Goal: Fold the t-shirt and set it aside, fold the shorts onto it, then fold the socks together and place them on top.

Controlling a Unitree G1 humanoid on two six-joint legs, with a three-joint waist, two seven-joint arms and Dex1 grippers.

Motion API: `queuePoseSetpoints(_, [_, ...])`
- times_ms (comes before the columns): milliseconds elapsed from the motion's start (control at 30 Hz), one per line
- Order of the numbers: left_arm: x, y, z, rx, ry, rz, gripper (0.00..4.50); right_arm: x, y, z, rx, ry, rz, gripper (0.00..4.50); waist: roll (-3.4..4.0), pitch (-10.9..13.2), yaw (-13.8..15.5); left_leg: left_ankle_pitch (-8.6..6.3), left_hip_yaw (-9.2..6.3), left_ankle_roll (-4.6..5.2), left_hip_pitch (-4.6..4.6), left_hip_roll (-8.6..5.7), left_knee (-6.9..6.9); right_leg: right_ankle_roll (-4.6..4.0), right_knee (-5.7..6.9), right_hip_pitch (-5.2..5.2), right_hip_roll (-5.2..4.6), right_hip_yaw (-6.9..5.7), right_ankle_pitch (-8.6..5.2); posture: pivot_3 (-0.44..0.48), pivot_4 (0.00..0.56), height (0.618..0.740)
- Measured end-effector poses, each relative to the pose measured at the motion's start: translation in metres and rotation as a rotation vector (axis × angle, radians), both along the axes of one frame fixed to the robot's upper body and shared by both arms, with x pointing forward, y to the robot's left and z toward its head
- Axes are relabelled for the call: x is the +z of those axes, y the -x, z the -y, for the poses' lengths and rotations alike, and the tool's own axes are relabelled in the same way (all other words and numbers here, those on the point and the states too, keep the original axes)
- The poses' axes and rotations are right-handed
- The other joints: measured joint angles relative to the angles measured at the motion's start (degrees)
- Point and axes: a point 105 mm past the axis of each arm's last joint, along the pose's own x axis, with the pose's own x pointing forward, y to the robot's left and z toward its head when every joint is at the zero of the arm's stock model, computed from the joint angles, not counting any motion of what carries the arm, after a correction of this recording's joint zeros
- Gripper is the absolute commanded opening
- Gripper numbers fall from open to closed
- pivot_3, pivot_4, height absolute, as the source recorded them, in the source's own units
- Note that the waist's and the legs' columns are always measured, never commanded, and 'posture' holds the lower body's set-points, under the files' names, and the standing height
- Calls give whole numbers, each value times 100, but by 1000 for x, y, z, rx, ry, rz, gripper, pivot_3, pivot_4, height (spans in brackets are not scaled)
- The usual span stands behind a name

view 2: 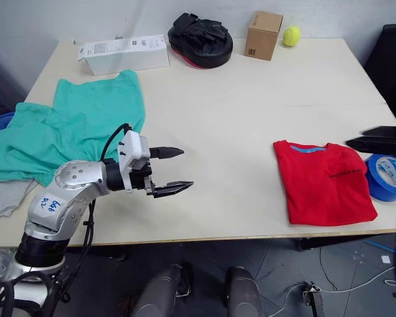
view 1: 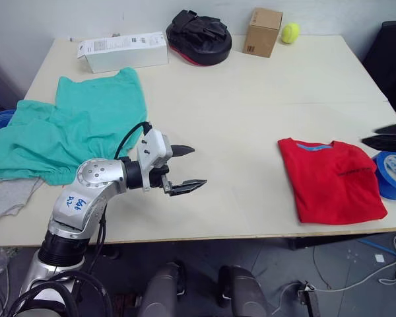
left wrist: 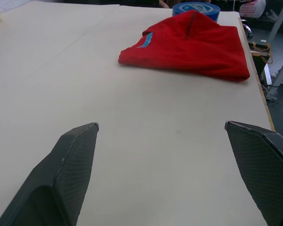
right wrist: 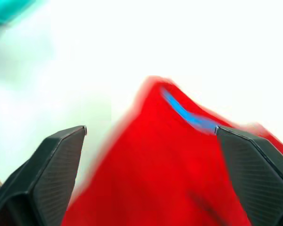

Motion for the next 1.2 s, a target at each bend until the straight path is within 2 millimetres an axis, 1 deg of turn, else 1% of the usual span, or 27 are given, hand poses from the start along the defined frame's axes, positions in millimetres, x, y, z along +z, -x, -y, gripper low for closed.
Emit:
queuePoseSetpoints(33, [-2,1,-2,15,2,-5,4500,-2,-2,-21,63,-23,27,4446,0,0,1,0,0,0,0,1,0,0,3,-3,-1,2,0,0,150,740])
queuePoseSetpoints(67, [-5,2,-6,41,6,-18,4500,-4,-1,-51,160,-52,67,4446,0,0,2,0,-4,0,-1,0,-1,0,10,-5,-1,0,0,0,150,740])
queuePoseSetpoints(100, [-8,3,-10,68,4,-30,4500,-6,3,-77,247,-63,105,4446,0,0,19,1,-11,-2,-5,0,0,0,20,-11,-1,-4,0,0,150,740])
queuePoseSetpoints(167, [-12,5,-23,132,-4,-46,4500,-4,14,-115,381,-70,185,4446,1,1,41,0,-22,-4,-7,-3,1,1,47,-15,-5,-12,0,0,150,740])
queuePoseSetpoints(233, [-14,8,-38,205,-12,-52,4500,-1,24,-142,475,-67,263,4446,-1,1,80,-1,-35,-4,-7,-7,5,7,45,-13,-9,-18,3,0,150,740])
queuePoseSetpoints(300, [-15,15,-52,276,-20,-49,4500,-2,35,-162,560,-62,322,4446,-7,-2,105,-4,-36,-2,-9,-10,3,9,34,-7,-11,-15,4,0,150,740])
queuePoseSetpoints(333, [-17,21,-61,323,-21,-55,4500,-7,40,-170,602,-57,343,4446,-14,-6,96,-6,-34,-1,-8,-11,0,9,32,-2,-11,-13,5,0,150,740])
queuePoseSetpoints(400, [-23,31,-79,427,-27,-86,4500,-19,46,-178,658,-51,353,4446,-19,-8,95,-21,-33,-23,-8,-16,0,13,3,-1,-16,-10,7,0,150,740])
queuePoseSetpoints(467, [-31,44,-100,540,-45,-117,4500,-27,49,-184,695,-53,362,4446,-19,-8,71,-19,-26,-22,-9,-16,-3,12,-6,0,-14,-3,7,0,150,740])
queuePoseSetpoints(633, [-45,75,-143,738,-126,-167,4500,-29,46,-188,714,-62,383,4446,-26,-12,16,-19,-24,-26,-1,-15,-9,6,-6,-2,-15,2,4,0,150,740])
queuePoseSetpoints(733, [-41,78,-167,831,-169,-132,4500,-31,44,-188,712,-62,381,4446,-27,-13,36,-19,-25,-28,-2,-15,-13,2,-8,-7,-18,1,3,0,150,740])
queuePoseSetpoints(867, [-35,65,-206,930,-279,-80,4500,-35,46,-194,737,-64,375,4446,-27,-13,16,-21,-18,-30,-1,-15,-27,-3,-11,-17,-20,6,4,0,150,740])
queuePoseSetpoints(933, [-33,56,-222,969,-313,-68,4500,-34,45,-195,724,-73,379,4446,-27,-13,15,-21,-16,-32,-3,-15,-34,-4,-11,-24,-21,7,4,0,150,740])
queuePoseSetpoints(967, [-32,50,-226,977,-319,-60,4500,-34,45,-196,719,-79,382,4446,-27,-13,19,-22,-16,-33,-4,-15,-36,-4,-11,-28,-22,7,4,0,150,740])
queuePoseSetpoints(1067, [-31,31,-229,968,-332,-40,4500,-32,45,-198,704,-87,384,4446,-28,-14,18,-23,-15,-36,-9,-17,-42,-3,-9,-36,-25,5,5,0,150,740])
queuePoseSetpoints(1200, [-36,0,-219,909,-336,-34,4500,-34,46,-199,684,-82,387,4446,-29,-14,13,-22,-9,-37,-10,-18,-49,-1,-2,-43,-27,2,6,0,150,740])
